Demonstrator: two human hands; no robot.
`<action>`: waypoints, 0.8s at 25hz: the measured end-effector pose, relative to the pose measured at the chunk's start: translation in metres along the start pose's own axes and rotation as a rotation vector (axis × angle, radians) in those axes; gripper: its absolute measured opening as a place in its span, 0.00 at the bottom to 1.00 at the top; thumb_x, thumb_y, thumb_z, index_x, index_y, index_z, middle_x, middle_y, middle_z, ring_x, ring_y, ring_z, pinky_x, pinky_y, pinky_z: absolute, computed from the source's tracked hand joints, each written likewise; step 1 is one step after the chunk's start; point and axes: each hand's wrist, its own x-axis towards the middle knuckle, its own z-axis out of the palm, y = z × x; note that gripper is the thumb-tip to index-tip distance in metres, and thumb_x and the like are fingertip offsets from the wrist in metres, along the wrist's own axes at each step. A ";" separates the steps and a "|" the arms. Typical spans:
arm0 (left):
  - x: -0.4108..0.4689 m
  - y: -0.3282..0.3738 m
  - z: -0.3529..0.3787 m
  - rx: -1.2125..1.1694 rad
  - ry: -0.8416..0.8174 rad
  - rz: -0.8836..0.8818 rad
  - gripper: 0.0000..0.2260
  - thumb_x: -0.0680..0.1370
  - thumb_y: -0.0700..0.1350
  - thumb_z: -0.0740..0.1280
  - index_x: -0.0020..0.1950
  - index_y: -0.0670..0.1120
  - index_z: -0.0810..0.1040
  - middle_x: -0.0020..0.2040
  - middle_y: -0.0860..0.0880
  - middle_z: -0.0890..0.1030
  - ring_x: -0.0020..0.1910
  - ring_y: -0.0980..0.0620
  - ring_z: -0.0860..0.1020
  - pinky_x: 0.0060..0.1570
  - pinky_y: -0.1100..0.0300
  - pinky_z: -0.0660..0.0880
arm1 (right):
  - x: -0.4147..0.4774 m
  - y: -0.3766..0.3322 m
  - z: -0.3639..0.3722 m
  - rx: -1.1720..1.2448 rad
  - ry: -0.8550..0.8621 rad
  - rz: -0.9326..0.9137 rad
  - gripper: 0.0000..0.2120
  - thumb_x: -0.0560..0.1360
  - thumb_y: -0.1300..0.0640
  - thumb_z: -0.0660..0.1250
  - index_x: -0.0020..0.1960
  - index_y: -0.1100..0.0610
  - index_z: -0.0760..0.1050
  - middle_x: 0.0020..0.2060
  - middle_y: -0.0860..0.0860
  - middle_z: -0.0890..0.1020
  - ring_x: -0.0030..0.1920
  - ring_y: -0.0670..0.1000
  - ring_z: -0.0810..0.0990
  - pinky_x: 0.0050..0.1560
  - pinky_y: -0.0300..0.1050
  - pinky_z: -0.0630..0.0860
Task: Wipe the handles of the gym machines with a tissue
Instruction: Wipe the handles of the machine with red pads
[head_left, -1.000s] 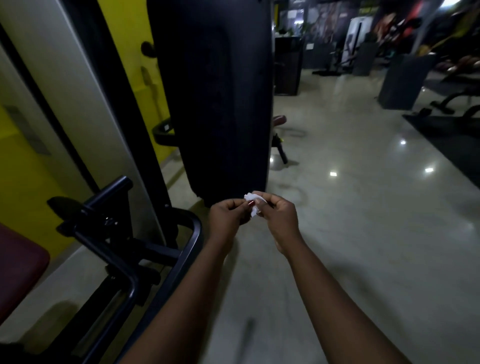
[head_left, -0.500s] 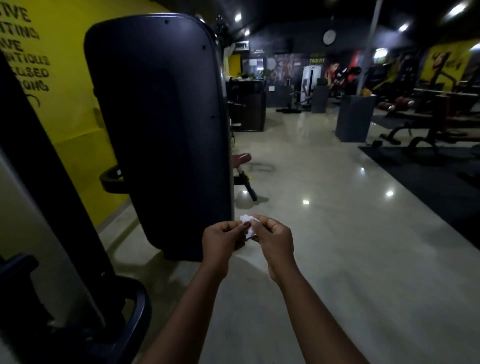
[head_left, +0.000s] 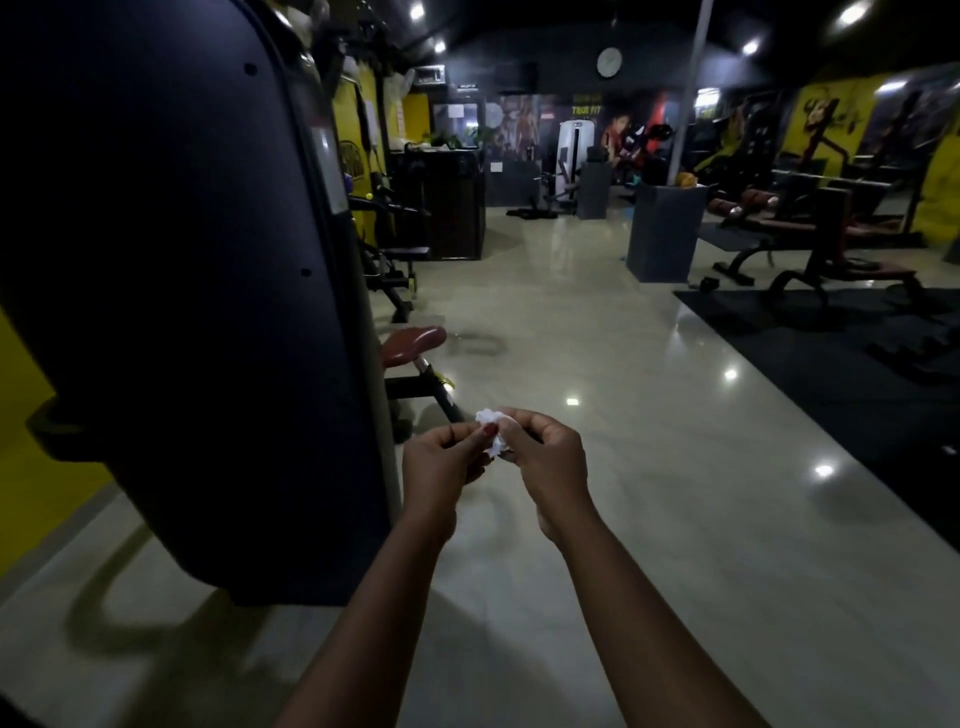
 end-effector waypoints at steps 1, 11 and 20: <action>0.018 -0.005 0.014 0.006 -0.011 0.001 0.06 0.74 0.45 0.72 0.45 0.43 0.84 0.40 0.45 0.85 0.42 0.49 0.83 0.41 0.60 0.77 | 0.020 0.002 -0.009 0.004 0.009 -0.007 0.11 0.71 0.50 0.73 0.51 0.53 0.84 0.42 0.49 0.86 0.45 0.48 0.85 0.52 0.50 0.81; 0.230 -0.037 0.149 0.008 0.101 0.017 0.05 0.75 0.44 0.71 0.44 0.43 0.83 0.40 0.44 0.85 0.44 0.46 0.83 0.46 0.54 0.79 | 0.275 0.028 -0.076 -0.008 -0.112 -0.019 0.06 0.71 0.50 0.73 0.47 0.50 0.84 0.40 0.49 0.86 0.44 0.49 0.85 0.52 0.53 0.81; 0.379 -0.038 0.165 -0.100 0.338 0.038 0.15 0.67 0.51 0.75 0.47 0.42 0.84 0.45 0.40 0.85 0.49 0.38 0.82 0.53 0.43 0.78 | 0.449 0.035 -0.042 0.046 -0.394 -0.044 0.05 0.74 0.54 0.71 0.49 0.52 0.84 0.41 0.48 0.86 0.44 0.47 0.84 0.45 0.41 0.80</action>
